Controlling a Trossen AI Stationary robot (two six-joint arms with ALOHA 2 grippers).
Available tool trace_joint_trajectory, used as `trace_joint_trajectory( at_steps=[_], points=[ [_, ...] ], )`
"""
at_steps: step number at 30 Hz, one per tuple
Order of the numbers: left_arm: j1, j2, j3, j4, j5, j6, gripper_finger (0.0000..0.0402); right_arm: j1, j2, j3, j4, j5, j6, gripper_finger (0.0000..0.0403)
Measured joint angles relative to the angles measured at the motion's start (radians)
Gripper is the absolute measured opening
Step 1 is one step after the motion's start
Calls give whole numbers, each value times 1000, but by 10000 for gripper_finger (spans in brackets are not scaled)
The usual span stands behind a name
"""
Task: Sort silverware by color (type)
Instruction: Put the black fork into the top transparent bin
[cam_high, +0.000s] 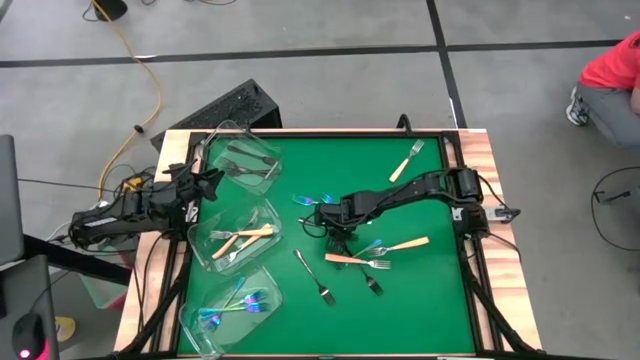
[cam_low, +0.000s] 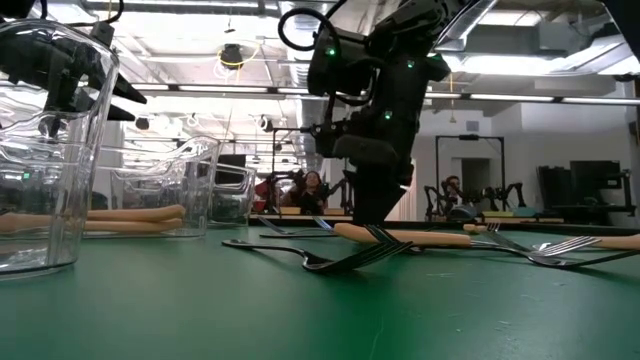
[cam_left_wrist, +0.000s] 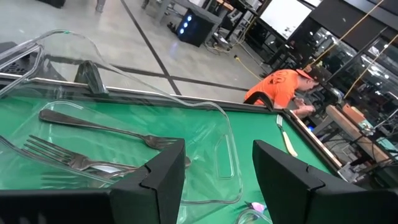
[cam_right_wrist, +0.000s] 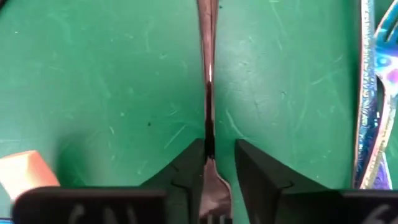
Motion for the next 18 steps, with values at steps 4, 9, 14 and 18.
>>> trace_joint_trajectory(
  at_steps=[4,9,14,18],
  points=[
    [0,0,0,0,-5,0,172,-1,0,0,-30,13,22,76],
    [0,0,0,0,-5,-1,172,-1,-1,0,-51,18,42,31],
    [0,0,0,0,-5,-1,172,0,-1,0,-49,17,65,8],
    [0,0,0,0,-5,-1,172,1,-2,0,-46,15,95,9]
  ],
)
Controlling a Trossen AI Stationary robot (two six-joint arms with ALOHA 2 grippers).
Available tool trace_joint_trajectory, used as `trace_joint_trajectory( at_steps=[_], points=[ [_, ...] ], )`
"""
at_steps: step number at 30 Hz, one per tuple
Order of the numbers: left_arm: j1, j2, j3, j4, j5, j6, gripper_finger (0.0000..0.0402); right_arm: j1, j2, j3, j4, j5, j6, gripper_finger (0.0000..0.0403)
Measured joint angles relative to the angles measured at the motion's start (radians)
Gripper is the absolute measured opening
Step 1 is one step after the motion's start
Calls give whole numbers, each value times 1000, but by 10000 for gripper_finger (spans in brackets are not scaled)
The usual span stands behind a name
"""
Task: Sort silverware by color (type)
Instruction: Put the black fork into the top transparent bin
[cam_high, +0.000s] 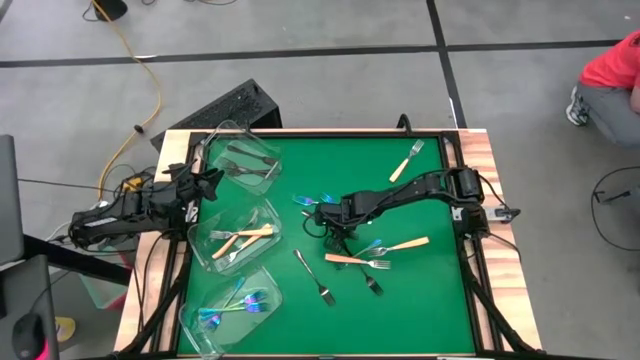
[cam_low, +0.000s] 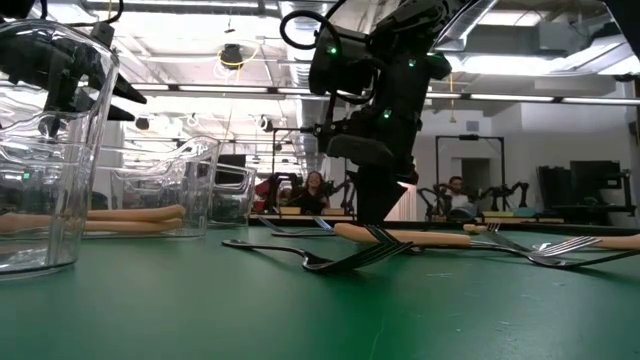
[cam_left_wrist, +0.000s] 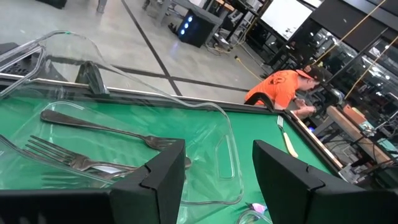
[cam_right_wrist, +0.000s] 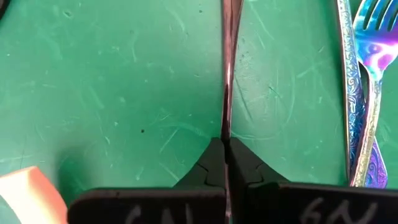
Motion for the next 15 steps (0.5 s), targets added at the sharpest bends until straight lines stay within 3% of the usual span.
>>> trace_joint_trajectory(
  at_steps=[15],
  points=[
    [0,0,0,0,0,9,172,-6,-4,153,-3,-7,21,7]
  ],
)
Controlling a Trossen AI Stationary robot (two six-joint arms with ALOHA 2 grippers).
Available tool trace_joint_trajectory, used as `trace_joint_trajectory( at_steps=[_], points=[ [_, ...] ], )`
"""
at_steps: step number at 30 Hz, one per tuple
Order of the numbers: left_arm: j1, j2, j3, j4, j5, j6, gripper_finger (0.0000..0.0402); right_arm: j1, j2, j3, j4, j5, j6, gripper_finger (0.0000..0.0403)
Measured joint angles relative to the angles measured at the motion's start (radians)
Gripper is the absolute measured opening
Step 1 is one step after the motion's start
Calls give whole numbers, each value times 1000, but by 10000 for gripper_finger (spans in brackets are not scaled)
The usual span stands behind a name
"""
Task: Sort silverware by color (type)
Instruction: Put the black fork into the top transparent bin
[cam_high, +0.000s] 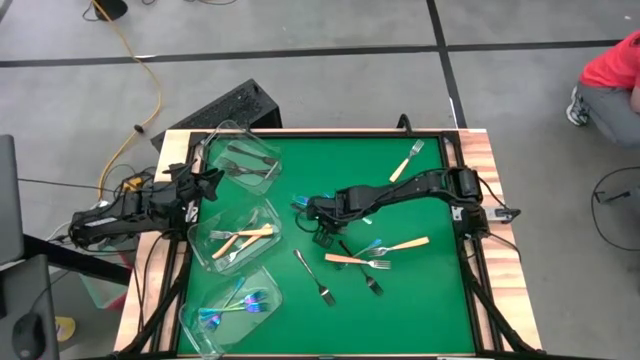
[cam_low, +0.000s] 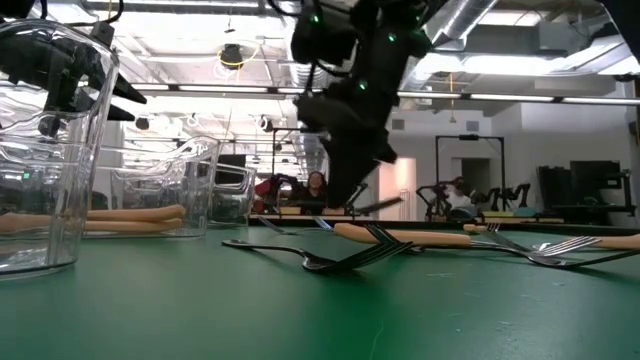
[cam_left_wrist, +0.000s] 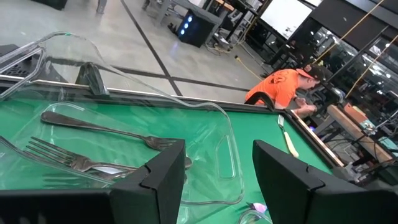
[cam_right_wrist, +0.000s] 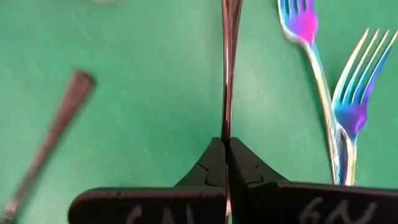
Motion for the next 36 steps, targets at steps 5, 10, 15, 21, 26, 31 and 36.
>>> trace_joint_trajectory(
  at_steps=[5,10,15,21,26,31,36],
  points=[
    [0,0,0,0,0,0,172,-16,0,85,3,20,-18,7],
    [0,0,0,0,1,-8,172,-34,-1,165,-7,35,-32,7],
    [0,0,0,0,1,-9,172,-49,-1,251,14,43,-103,7],
    [0,0,0,0,6,-10,172,-78,-3,317,126,84,-172,7],
    [0,0,0,0,6,-10,172,-108,-3,325,357,83,-271,6],
    [0,0,0,0,3,-4,172,-114,-3,324,671,82,-476,6],
    [0,0,0,0,-5,15,172,-149,8,324,912,32,-543,6]
  ],
)
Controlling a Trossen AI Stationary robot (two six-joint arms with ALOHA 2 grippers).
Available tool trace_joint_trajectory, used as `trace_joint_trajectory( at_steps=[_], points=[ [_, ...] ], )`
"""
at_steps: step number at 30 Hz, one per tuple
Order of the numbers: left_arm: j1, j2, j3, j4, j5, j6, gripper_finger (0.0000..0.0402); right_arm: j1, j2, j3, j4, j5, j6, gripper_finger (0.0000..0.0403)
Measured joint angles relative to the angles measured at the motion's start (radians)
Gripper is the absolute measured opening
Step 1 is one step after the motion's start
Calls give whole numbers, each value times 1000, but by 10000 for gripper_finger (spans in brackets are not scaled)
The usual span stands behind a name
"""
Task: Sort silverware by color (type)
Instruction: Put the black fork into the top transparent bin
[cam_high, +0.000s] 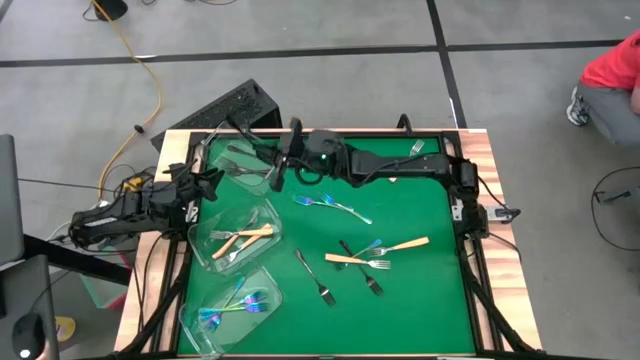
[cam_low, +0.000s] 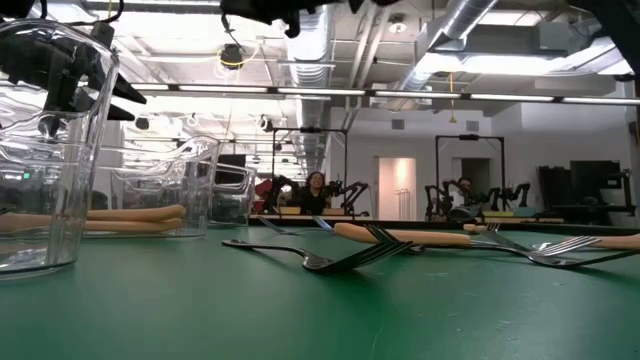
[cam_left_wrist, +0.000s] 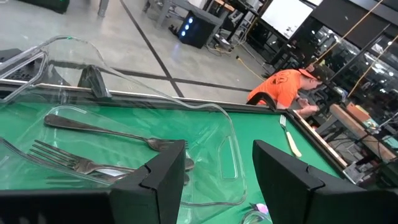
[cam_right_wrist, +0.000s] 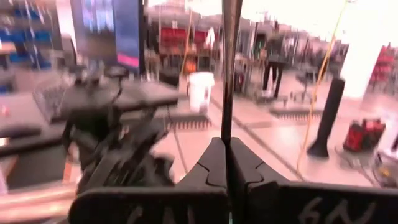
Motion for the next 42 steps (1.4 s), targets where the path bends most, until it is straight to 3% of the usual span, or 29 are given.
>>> trace_joint_trajectory(
  at_steps=[10,13,29,31,42],
  points=[
    [0,0,0,-2,-27,3,172,-102,59,1,364,-211,134,6],
    [0,0,0,-2,-34,3,172,-116,112,48,401,-218,175,6],
    [0,0,0,-2,-40,4,172,-138,444,536,61,-296,146,7],
    [0,0,0,-2,-40,4,172,-142,454,512,91,-296,152,7],
    [0,0,0,-32,-39,3,172,-162,506,514,-119,-263,45,8]
  ],
)
